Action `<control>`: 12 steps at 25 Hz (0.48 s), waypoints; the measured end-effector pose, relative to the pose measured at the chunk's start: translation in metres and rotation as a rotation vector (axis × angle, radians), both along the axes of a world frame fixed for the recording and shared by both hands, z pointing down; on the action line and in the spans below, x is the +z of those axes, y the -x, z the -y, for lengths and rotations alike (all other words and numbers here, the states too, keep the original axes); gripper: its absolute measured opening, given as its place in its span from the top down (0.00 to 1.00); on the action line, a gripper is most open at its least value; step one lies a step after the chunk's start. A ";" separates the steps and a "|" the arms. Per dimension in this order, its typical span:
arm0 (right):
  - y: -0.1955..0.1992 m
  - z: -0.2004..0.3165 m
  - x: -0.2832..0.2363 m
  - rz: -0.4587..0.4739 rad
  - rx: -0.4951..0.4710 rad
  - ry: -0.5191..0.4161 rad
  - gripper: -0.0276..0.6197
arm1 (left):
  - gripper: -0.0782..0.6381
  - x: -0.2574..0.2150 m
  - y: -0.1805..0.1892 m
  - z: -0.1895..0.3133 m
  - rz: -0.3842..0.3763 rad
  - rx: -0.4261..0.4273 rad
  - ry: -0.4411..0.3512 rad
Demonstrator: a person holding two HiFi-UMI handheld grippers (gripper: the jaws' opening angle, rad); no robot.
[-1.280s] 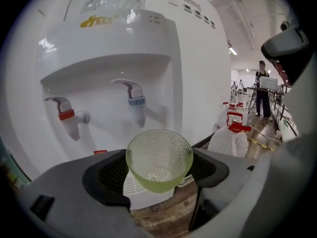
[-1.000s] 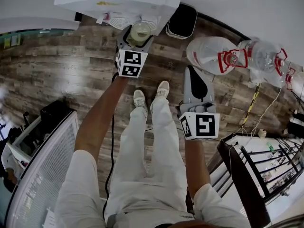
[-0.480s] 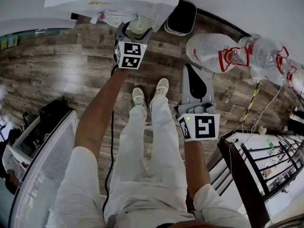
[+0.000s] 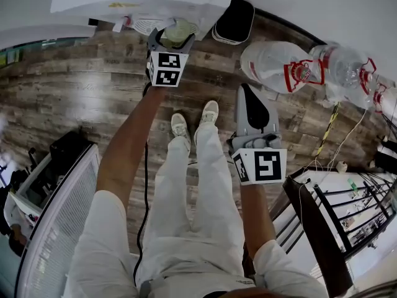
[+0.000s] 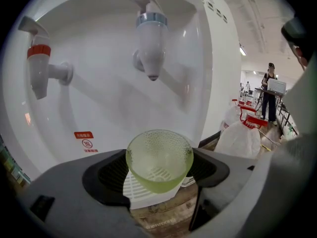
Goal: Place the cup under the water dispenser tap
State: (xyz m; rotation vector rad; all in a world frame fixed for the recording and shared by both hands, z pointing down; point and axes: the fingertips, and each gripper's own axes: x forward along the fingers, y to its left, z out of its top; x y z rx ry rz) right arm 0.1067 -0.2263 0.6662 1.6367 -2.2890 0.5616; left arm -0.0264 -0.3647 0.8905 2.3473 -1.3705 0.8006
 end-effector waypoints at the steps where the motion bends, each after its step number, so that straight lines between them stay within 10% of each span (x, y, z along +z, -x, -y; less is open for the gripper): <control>1: -0.001 0.000 0.000 -0.001 0.002 0.000 0.96 | 0.37 0.000 0.000 0.001 0.000 0.000 -0.002; 12: -0.002 -0.001 -0.001 0.028 0.005 0.006 0.96 | 0.31 -0.012 0.002 0.002 -0.095 -0.070 0.021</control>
